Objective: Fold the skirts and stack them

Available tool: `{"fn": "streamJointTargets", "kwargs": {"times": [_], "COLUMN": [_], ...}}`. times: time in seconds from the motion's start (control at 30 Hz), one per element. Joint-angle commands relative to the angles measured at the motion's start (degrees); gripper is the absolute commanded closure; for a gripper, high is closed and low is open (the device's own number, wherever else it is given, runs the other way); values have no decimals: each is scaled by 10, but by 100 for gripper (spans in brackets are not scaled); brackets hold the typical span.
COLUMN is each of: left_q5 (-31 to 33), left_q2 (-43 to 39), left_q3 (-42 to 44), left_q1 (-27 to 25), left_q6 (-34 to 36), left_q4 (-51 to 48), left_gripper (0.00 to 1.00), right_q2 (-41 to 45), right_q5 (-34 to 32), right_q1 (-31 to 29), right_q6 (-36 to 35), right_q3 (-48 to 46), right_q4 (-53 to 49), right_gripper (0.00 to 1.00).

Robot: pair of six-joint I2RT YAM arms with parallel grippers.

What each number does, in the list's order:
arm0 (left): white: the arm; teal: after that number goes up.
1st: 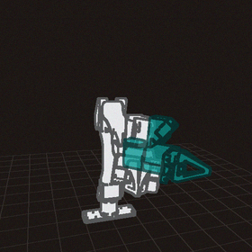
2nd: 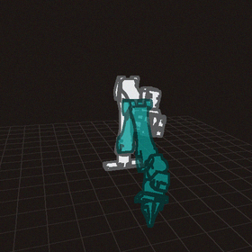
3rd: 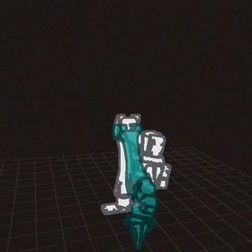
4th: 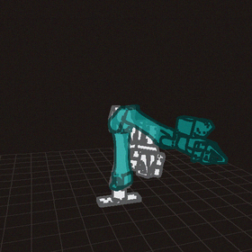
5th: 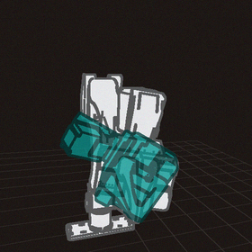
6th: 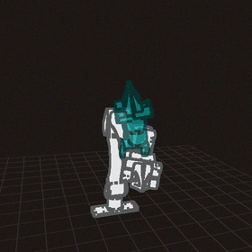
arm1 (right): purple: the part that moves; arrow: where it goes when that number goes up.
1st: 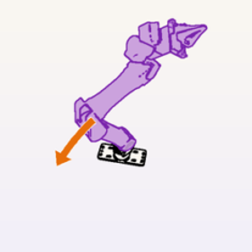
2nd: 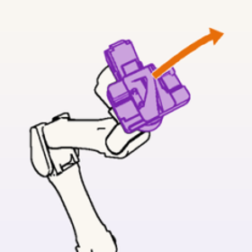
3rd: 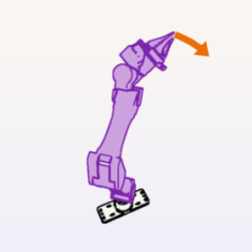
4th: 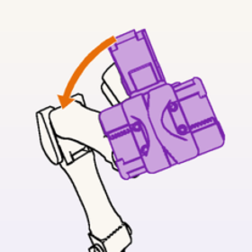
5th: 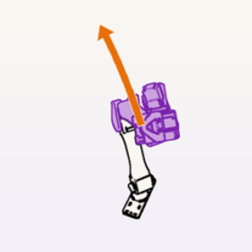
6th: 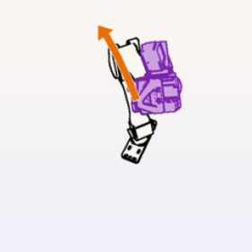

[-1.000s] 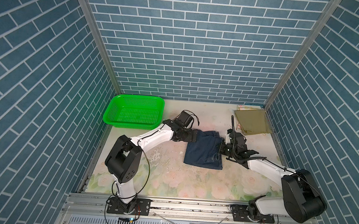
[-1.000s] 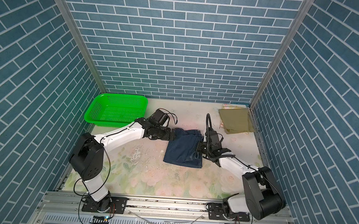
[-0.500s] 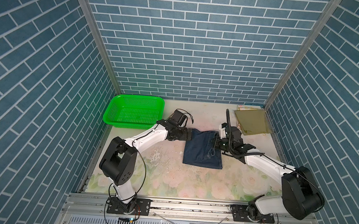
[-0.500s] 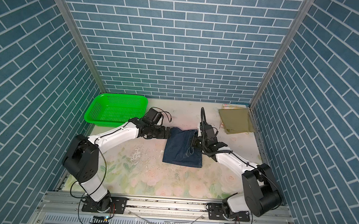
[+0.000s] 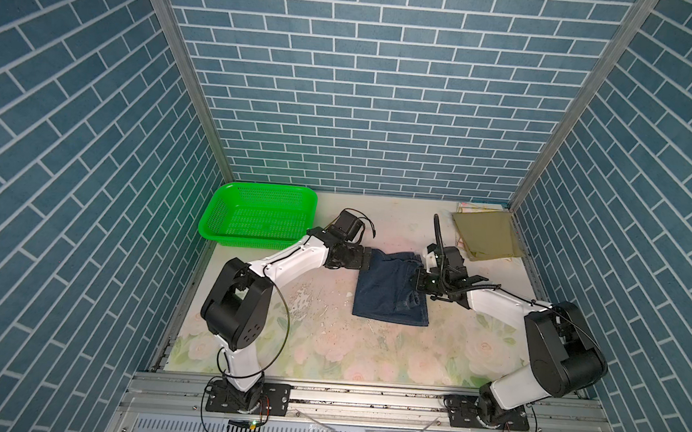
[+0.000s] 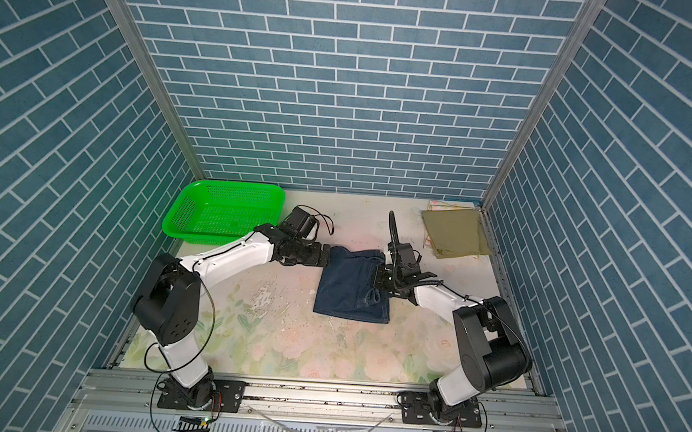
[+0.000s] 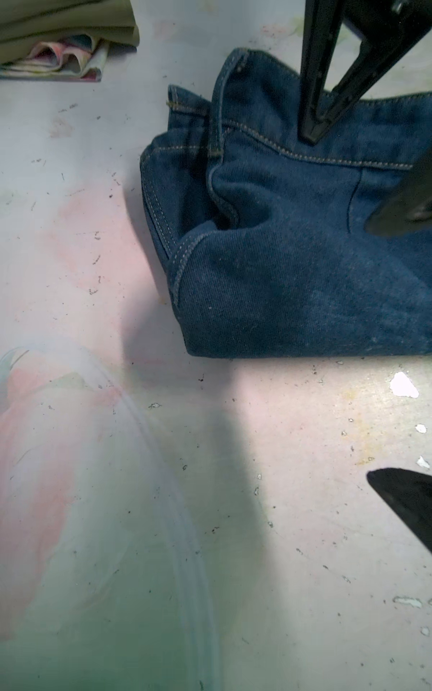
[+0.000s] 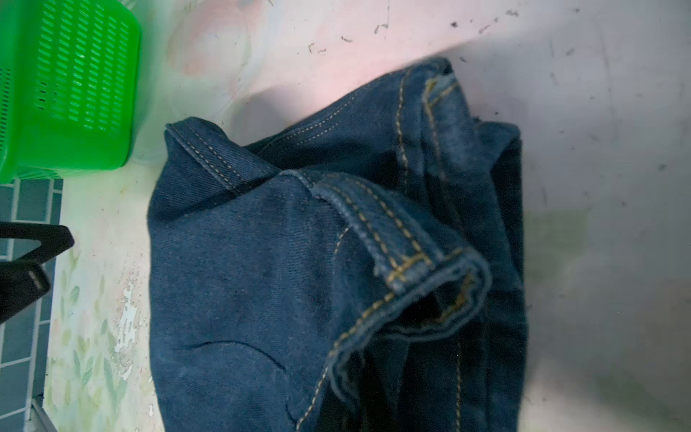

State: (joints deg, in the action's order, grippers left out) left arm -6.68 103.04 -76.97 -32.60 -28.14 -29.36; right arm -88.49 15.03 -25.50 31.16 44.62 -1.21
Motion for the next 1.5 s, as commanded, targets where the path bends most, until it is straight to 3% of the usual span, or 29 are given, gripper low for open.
{"fn": "streamJointTargets", "kwargs": {"times": [0.0, 0.23, 0.57, 0.8, 1.07, 1.27, 1.47], "left_q5": [15, 21, 11, 72, 138, 198, 199], "left_q2": [28, 63, 64, 5, -38, 29, 93], "left_q3": [-19, -49, -44, 2, 95, 50, 15], "left_q1": [-3, -11, -28, -94, -206, -258, -287], "left_q6": [14, 18, 31, 106, 150, 146, 125], "left_q4": [-18, -28, 0, 41, 129, 102, 111], "left_gripper": [3, 3, 3, 3, 5, 8, 8], "right_q2": [16, 30, 68, 128, 118, 195, 242], "right_q5": [-28, -63, -49, 8, 48, 18, 29], "right_q1": [12, 33, 41, 57, 98, 125, 150], "right_q6": [-51, -78, -94, -101, -81, -49, -48], "right_q3": [-13, -31, -46, -45, -35, -54, -68], "right_q4": [-44, -76, -69, -51, -20, -45, -90], "right_gripper": [91, 61, 39, 24, 23, 29, 26]}}
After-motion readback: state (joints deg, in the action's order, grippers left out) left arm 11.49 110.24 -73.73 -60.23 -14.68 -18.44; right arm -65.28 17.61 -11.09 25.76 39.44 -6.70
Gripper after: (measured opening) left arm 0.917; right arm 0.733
